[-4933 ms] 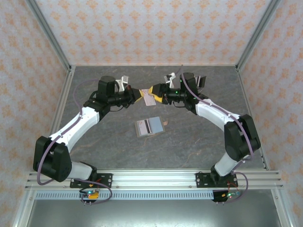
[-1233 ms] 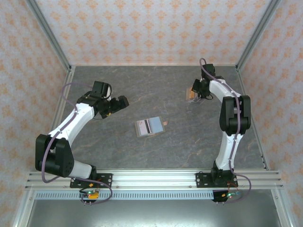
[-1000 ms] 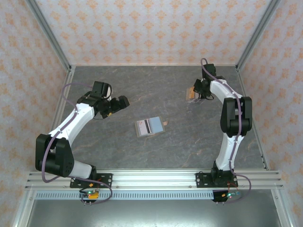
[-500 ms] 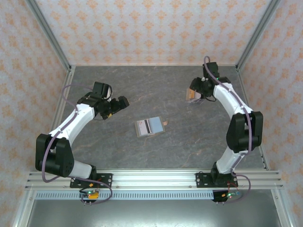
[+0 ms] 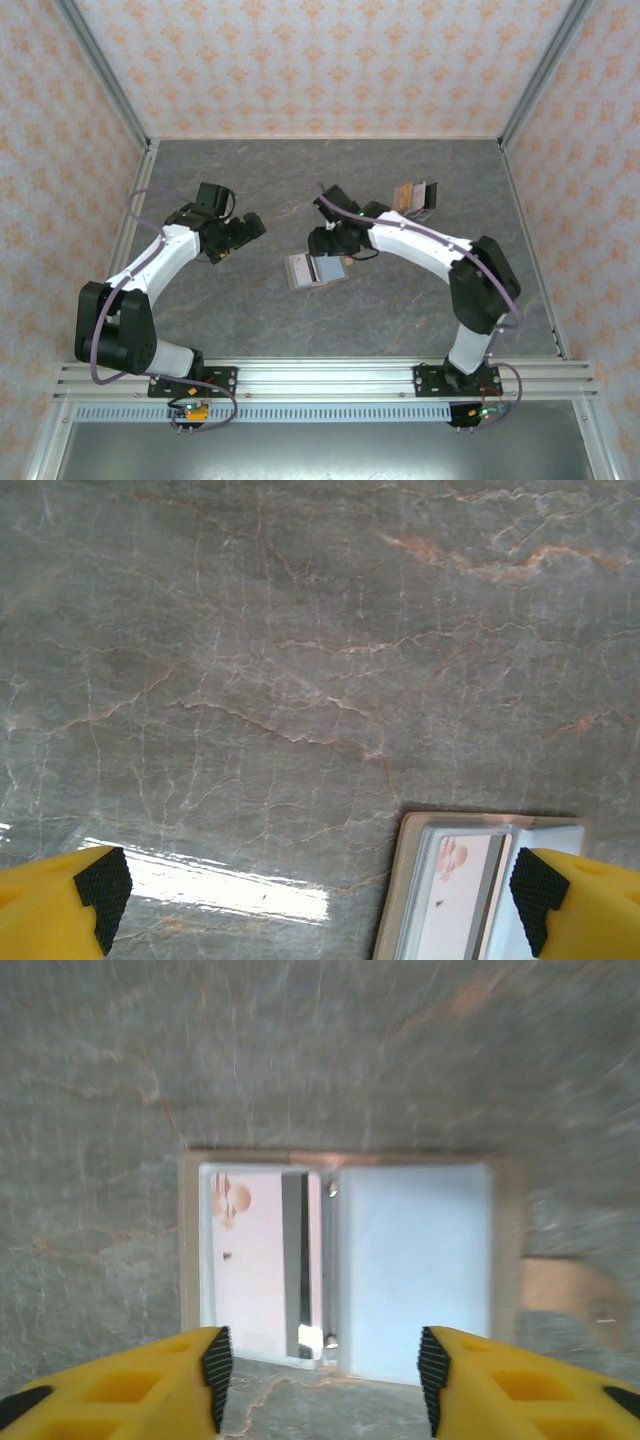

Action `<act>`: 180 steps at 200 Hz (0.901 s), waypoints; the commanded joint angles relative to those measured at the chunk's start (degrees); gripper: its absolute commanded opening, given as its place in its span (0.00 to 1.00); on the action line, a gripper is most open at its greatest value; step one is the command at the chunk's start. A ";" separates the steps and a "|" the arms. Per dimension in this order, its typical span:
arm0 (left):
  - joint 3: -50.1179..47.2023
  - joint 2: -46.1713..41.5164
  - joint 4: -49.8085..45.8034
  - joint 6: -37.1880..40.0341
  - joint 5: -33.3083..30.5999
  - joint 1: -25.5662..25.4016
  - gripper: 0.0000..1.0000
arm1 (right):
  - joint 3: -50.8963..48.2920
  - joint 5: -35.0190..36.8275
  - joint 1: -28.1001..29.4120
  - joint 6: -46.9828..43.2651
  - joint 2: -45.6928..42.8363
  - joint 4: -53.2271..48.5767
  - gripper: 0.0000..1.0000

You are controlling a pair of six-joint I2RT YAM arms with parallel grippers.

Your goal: Take the credit cards out of the card holder

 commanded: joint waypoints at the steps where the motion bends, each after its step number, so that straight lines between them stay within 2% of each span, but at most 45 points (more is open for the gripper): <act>1: -1.40 -2.21 0.21 -1.00 -1.40 0.38 1.00 | 0.07 -3.61 -0.24 3.06 3.62 2.82 0.49; 61: -3.69 -2.17 1.72 -1.48 6.01 -0.63 1.00 | -3.21 -13.41 -3.02 5.68 7.74 12.66 0.33; 96: -4.96 -1.47 4.33 -3.32 7.92 -4.05 0.94 | -4.51 -16.88 -4.30 6.34 9.39 15.26 0.27; 102: -5.04 -1.24 4.95 -3.62 8.32 -4.76 0.91 | -4.88 -17.19 -4.54 6.25 9.42 15.61 0.25; 119: -4.95 -0.41 6.44 -3.99 9.25 -6.82 0.73 | -5.87 -17.69 -5.00 6.32 9.43 17.06 0.25; 135: -4.90 0.56 7.42 -4.85 9.35 -8.21 0.61 | -6.50 -17.76 -5.44 6.26 9.63 17.50 0.24; 150: -5.34 1.66 9.84 -6.18 10.20 -9.44 0.57 | -7.05 -18.10 -5.70 6.04 10.02 18.18 0.24; 180: -5.43 4.72 13.11 -7.91 11.34 -11.79 0.40 | -8.54 -20.50 -6.05 6.64 10.19 21.00 0.24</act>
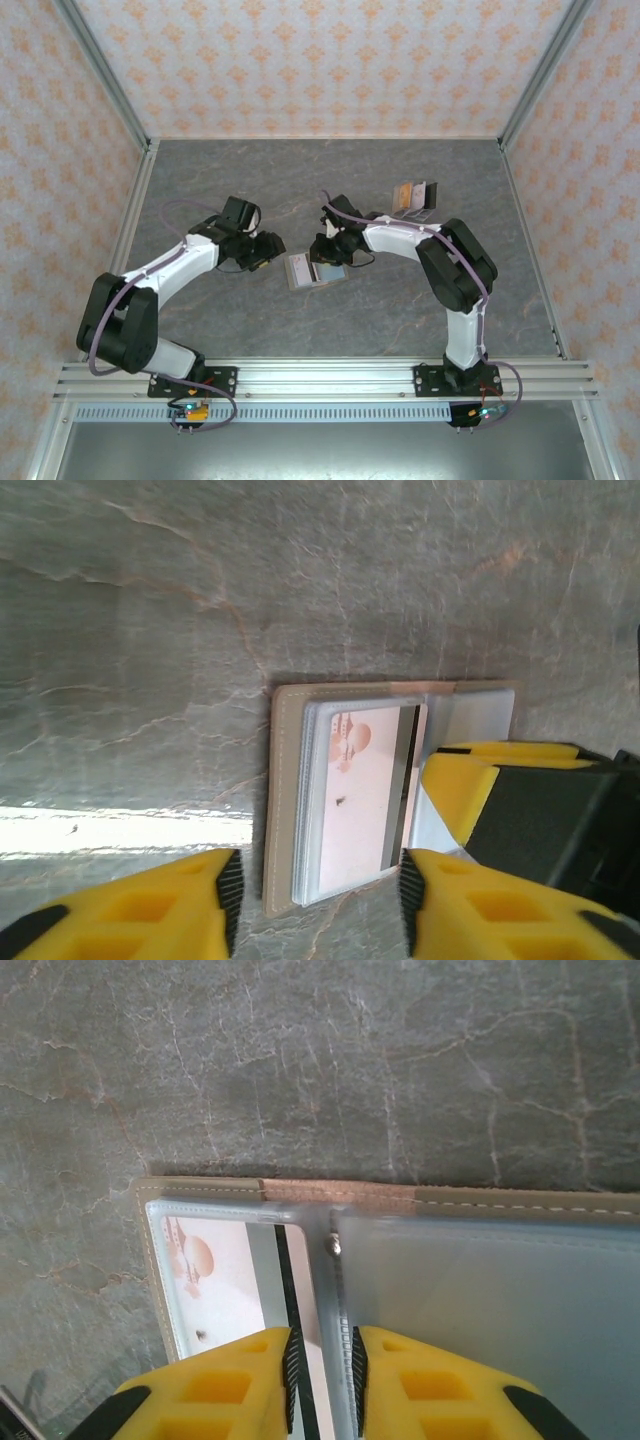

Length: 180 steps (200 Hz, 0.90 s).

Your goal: Take the credit cards out of the card holder

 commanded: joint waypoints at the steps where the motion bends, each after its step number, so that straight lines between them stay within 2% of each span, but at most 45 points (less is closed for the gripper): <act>1: -0.56 2.39 4.17 -1.85 1.57 -1.61 0.40 | -1.51 -2.12 -0.37 0.80 1.00 3.31 0.24; 43: 0.09 6.36 6.45 -2.22 1.67 -3.10 0.24 | -2.94 -2.51 -0.77 1.13 0.96 5.46 0.23; 94: 0.06 9.83 8.06 -2.22 2.20 -3.76 0.13 | -4.24 -3.48 -1.17 1.52 1.00 7.33 0.22; 180: 0.43 12.90 6.55 0.31 1.31 -3.80 0.10 | -4.03 -4.93 -1.24 0.33 0.51 7.25 0.19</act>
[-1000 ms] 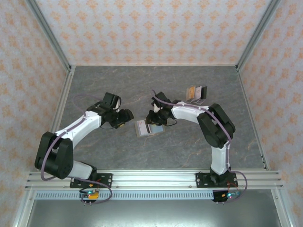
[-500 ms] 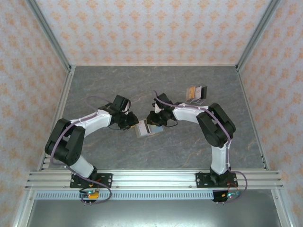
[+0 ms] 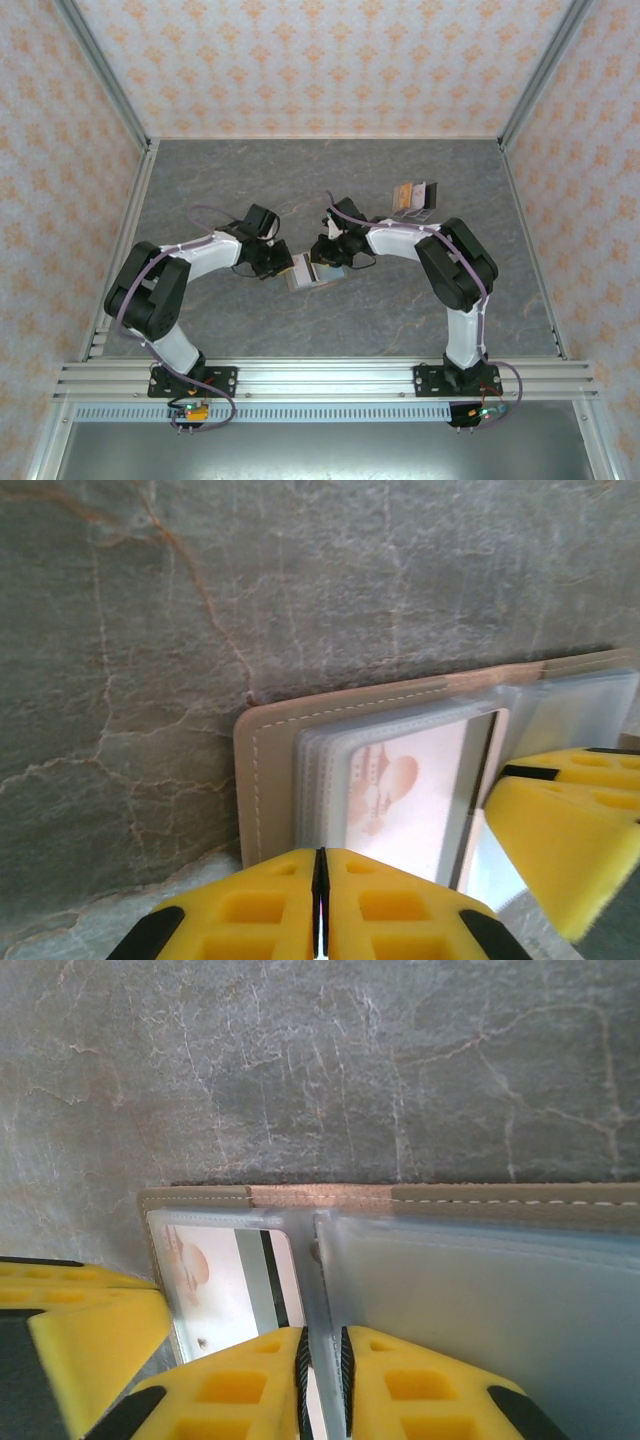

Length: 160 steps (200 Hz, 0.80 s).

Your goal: Take the credit cards out of the card holder

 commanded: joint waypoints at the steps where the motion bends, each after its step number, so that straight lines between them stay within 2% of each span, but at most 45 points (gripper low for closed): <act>1: 0.51 0.94 -0.13 1.52 -0.31 -0.34 0.10 | -0.69 -1.11 -0.16 -0.73 0.29 0.84 0.19; 126: 0.35 3.50 -1.11 3.02 -1.53 -0.38 0.06 | 0.26 -5.02 -0.17 -0.52 1.33 0.65 0.18; 160: 0.45 3.49 -1.38 3.11 -1.83 -0.37 0.05 | 0.28 -5.22 -0.09 -0.26 1.13 0.86 0.14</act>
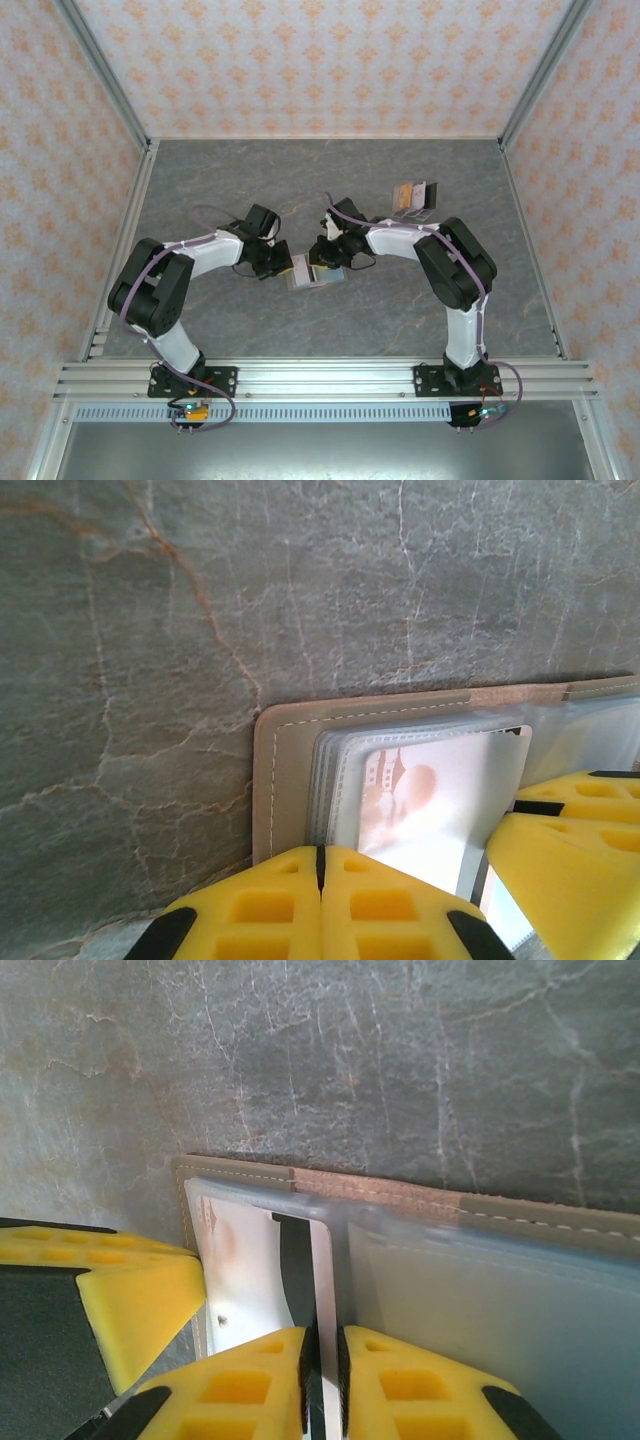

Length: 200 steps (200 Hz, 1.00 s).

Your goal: Take the credit cards out of the card holder

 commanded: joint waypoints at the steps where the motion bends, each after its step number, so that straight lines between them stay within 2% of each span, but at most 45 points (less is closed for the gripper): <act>1: -0.05 2.05 -1.41 1.52 -1.88 -0.39 0.05 | 0.23 -1.29 0.07 -0.33 0.53 0.59 0.13; 47: 1.79 0.95 -5.32 3.78 -4.07 -0.33 0.10 | -1.79 3.51 -0.42 -0.36 -2.38 0.74 0.06; 97: 3.71 -1.47 -6.44 5.43 -2.97 -0.30 0.16 | -4.56 3.42 -1.66 0.56 -3.78 3.77 0.05; 145: 3.16 -5.19 -1.57 3.65 1.40 -0.46 0.14 | -4.72 3.59 -1.64 0.78 -3.58 4.05 0.05; 200: 3.20 -0.71 1.02 2.62 2.57 -1.24 0.10 | -4.95 3.68 -1.67 1.56 -3.40 5.06 0.06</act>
